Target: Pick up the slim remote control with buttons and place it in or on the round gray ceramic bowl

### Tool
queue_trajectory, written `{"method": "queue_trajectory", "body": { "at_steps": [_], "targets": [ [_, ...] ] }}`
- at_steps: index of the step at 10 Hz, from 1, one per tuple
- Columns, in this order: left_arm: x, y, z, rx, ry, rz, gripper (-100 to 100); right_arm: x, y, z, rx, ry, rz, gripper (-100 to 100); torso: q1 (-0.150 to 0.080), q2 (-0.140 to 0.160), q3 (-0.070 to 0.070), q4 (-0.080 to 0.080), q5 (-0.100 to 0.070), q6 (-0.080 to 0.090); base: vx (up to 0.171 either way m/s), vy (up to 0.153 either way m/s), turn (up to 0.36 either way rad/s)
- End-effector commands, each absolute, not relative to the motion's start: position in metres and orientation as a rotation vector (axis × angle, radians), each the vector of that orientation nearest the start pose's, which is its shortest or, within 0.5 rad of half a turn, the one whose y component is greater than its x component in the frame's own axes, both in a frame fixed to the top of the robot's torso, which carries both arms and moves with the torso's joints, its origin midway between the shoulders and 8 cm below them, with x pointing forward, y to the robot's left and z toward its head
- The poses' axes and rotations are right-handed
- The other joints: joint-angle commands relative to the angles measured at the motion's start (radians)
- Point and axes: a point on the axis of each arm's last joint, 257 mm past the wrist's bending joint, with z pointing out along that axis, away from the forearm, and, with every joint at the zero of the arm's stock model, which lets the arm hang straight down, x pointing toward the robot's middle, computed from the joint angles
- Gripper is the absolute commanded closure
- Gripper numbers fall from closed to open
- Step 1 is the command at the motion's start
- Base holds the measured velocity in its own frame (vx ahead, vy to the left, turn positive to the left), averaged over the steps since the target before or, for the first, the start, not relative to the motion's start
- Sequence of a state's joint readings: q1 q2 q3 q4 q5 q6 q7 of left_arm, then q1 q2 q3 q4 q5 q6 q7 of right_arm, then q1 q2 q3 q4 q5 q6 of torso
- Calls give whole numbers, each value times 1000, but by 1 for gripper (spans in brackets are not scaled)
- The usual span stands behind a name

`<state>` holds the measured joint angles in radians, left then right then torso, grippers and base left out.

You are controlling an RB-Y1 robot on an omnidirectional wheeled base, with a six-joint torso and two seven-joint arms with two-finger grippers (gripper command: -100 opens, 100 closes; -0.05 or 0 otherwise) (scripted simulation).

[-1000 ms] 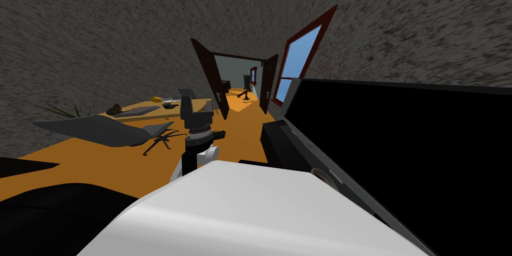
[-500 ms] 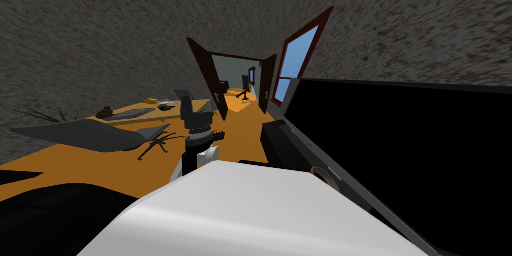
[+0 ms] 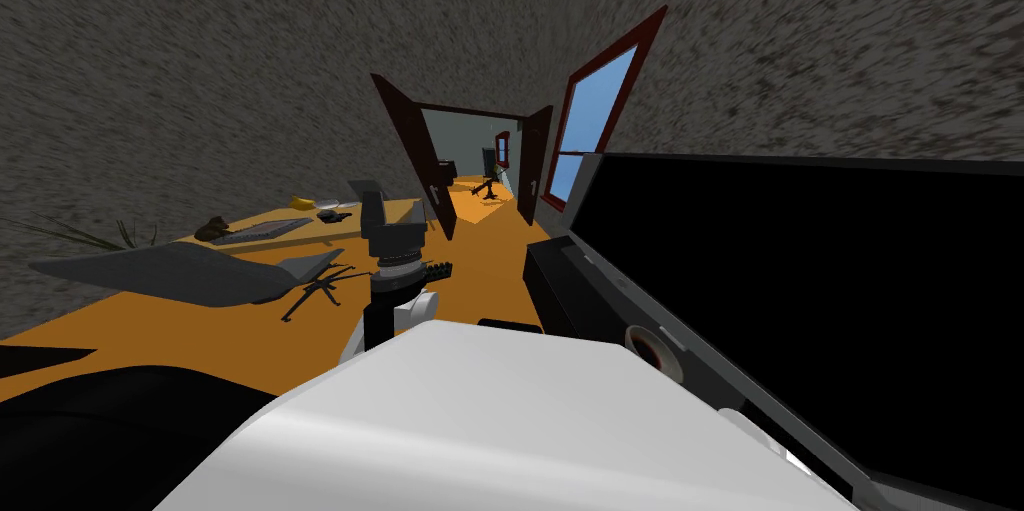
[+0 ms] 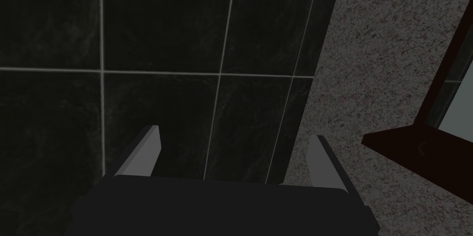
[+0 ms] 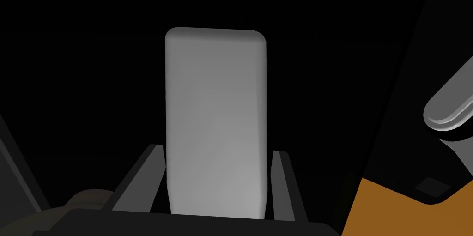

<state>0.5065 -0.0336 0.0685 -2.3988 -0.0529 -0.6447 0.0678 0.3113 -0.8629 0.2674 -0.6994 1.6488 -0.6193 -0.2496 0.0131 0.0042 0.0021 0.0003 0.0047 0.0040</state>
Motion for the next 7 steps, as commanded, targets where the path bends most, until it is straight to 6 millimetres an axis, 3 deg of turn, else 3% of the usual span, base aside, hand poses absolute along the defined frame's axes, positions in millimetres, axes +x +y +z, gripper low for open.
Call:
{"method": "queue_trajectory", "body": {
  "at_steps": [1, 2, 3, 4, 7],
  "targets": [
    [285, 282, 96, -443, 434, -1310, 0, 27, -617, -543, -590, 3079, -169, 100, 0, 0, 0, 0, 0, 0, -91, 147, -38],
    [285, 282, 96, -443, 434, -1310, 0, 28, -631, -533, -598, 3081, -201, 100, 0, 0, 0, 0, 1, 0, -73, 125, -34],
    [285, 282, 96, -443, 434, -1310, 0, 27, -632, -533, -596, 3083, -202, 100, 0, -1, 0, 0, 1, 0, -39, 76, -14],
    [285, 282, 96, -443, 434, -1310, 0, 31, -656, -514, -614, 3084, -257, 100, -2, -3, -1, 0, 0, -1, -47, 107, -21],
    [285, 282, 96, -443, 434, -1310, 0, 37, -683, -491, -636, 3087, -314, 100, -2, -3, -2, 0, 1, -2, -48, 77, -20]
  ]
}}
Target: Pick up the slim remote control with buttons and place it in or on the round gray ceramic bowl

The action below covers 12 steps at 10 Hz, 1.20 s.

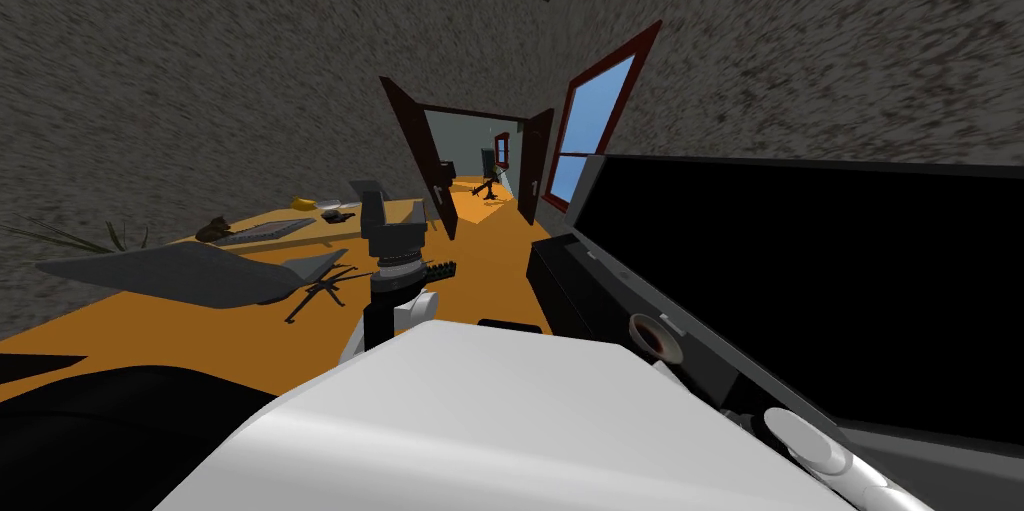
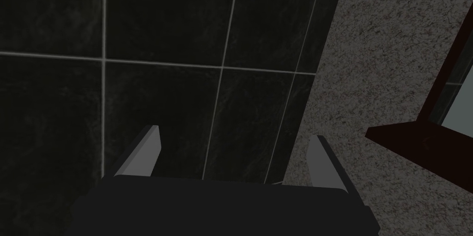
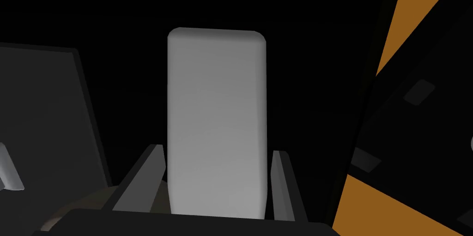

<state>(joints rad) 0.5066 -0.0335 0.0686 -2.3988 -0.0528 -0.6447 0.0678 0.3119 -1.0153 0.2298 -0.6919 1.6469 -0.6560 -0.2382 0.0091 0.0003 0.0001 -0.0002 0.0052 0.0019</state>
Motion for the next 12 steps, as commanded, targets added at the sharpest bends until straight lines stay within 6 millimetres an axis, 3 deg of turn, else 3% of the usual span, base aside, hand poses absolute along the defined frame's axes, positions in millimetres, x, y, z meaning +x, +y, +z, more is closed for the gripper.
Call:
{"method": "queue_trajectory", "body": {
  "at_steps": [1, 4, 12],
  "targets": [
    [285, 282, 96, -443, 434, -1310, 0, 40, -695, -478, -650, 3089, -334, 100, 0, 0, 0, 0, 0, 0, -51, 32, -12],
    [285, 282, 96, -443, 434, -1310, 0, 48, -704, -461, -670, 3093, -327, 100, -4, -1, -1, 0, -1, 0, -28, 3, 1],
    [285, 282, 96, -443, 435, -1310, 0, 74, -682, -446, -683, 3093, -175, 100, -9, -11, -6, -2, -6, -2, 58, -31, 16]
  ]
}}
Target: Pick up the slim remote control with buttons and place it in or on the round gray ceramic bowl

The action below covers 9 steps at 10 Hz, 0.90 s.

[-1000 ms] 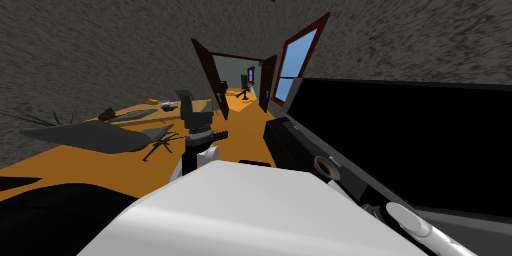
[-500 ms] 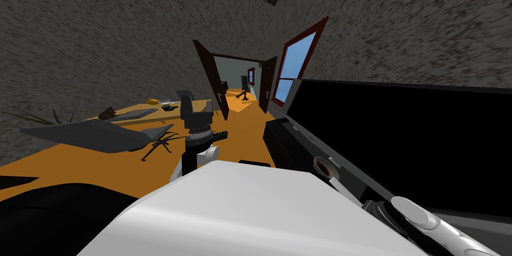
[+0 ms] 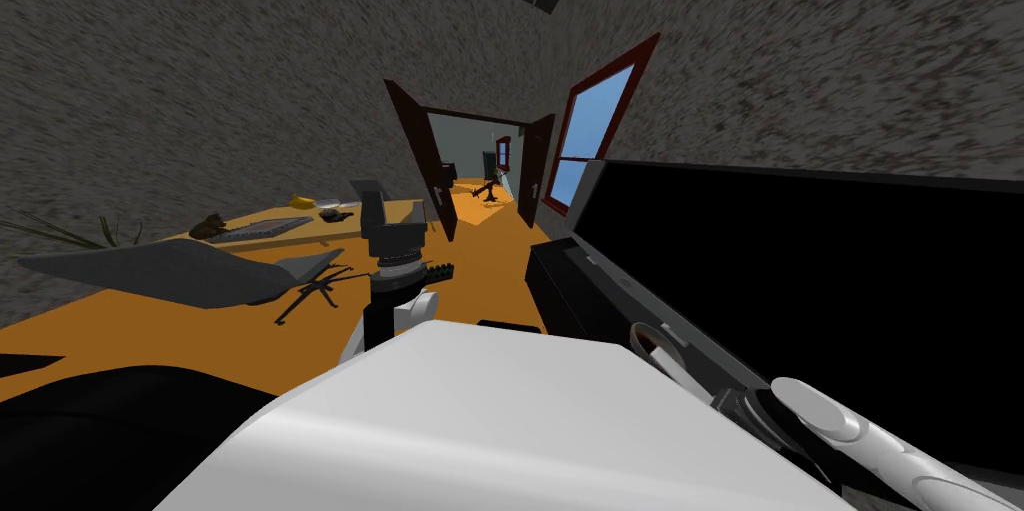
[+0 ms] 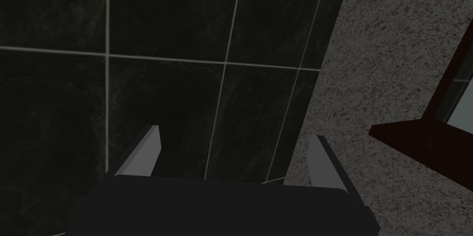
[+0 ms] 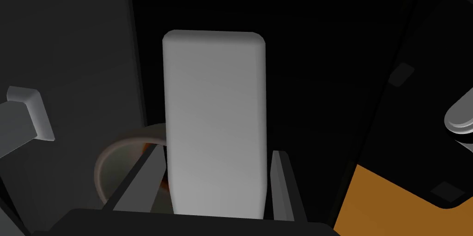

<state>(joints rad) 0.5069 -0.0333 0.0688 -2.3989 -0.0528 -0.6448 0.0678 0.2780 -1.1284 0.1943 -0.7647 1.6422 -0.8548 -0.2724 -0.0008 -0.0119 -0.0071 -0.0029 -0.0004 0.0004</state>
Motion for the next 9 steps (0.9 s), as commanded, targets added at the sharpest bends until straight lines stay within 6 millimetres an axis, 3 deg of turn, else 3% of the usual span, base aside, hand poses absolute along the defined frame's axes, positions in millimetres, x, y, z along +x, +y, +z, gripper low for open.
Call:
{"method": "queue_trajectory", "body": {
  "at_steps": [1, 5, 8, 9],
  "targets": [
    [285, 282, 96, -443, 435, -1310, 0, 78, -679, -445, -682, 3092, -158, 100, 0, 0, 0, 0, 0, 0, 104, -58, 10],
    [285, 282, 96, -443, 435, -1310, 0, 100, -665, -436, -670, 3076, -87, 100, -1, -5, -3, -1, 0, -1, 145, -64, 16],
    [285, 282, 96, -443, 435, -1310, 0, 104, -662, -434, -669, 3071, -72, 100, 1, 0, 0, 0, 1, 1, 76, -34, -3],
    [285, 282, 96, -443, 434, -1310, 0, 105, -661, -434, -665, 3071, -69, -100, 3, 3, 2, 0, 2, 2, 9, -4, 4]
  ]
}}
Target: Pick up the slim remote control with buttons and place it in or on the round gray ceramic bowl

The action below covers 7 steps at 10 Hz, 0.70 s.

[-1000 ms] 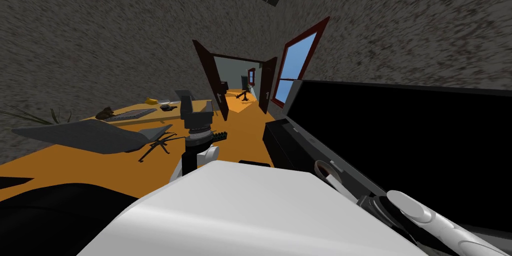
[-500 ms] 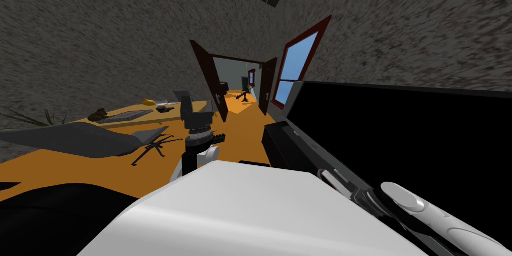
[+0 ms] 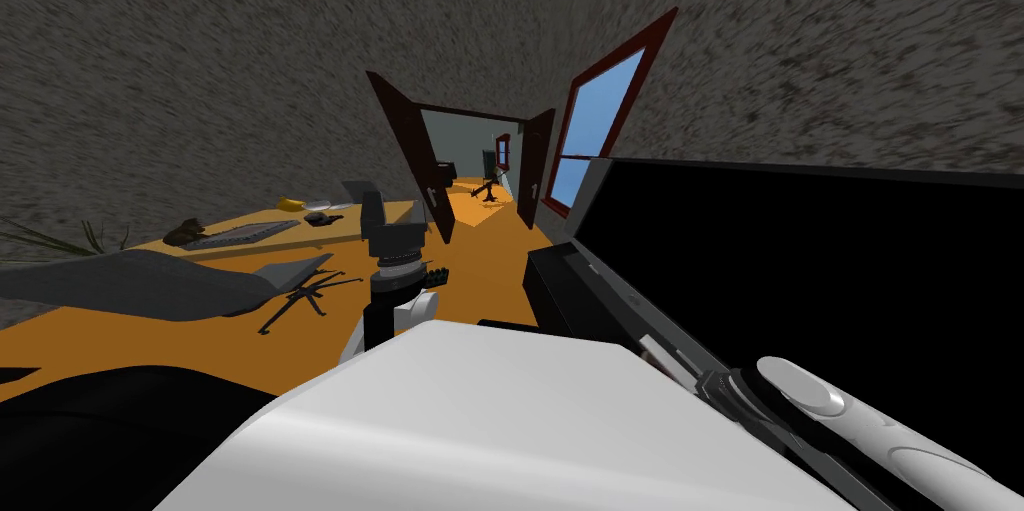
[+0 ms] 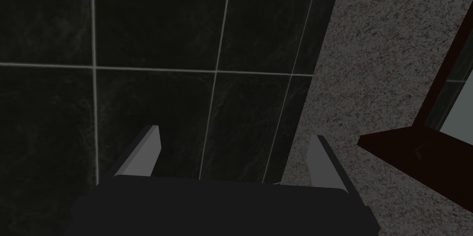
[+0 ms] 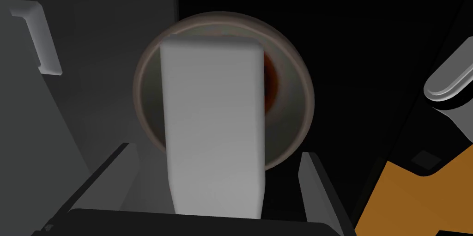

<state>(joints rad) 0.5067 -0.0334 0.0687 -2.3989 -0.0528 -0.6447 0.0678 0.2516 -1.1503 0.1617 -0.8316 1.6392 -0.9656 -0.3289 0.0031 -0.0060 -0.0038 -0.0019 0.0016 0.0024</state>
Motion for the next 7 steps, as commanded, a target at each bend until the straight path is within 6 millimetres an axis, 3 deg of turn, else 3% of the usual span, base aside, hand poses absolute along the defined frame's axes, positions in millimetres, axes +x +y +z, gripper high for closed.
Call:
{"method": "queue_trajectory", "body": {
  "at_steps": [1, 4, 5, 6, 7],
  "targets": [
    [285, 282, 96, -443, 434, -1310, 0, 105, -661, -434, -665, 3071, -69, -100, 0, 0, 0, 0, 0, 0, 0, 0, 0],
    [285, 282, 96, -443, 434, -1310, 0, 105, -661, -434, -665, 3070, -69, -100, 1, 2, 1, 0, 0, 0, 0, 0, 0],
    [285, 282, 96, -443, 434, -1310, 0, 105, -661, -434, -665, 3070, -69, 0, 1, 2, 1, 1, 0, 0, 0, 0, 0],
    [285, 282, 96, -443, 434, -1310, 0, 116, -667, -419, -633, 3075, -67, -100, 1, 2, 1, 1, 0, 0, -88, 2, 145],
    [285, 282, 96, -443, 434, -1310, 0, 119, -668, -414, -623, 3076, -67, -100, 1, 6, 3, 1, 1, -1, -159, 7, 143]
  ]
}}
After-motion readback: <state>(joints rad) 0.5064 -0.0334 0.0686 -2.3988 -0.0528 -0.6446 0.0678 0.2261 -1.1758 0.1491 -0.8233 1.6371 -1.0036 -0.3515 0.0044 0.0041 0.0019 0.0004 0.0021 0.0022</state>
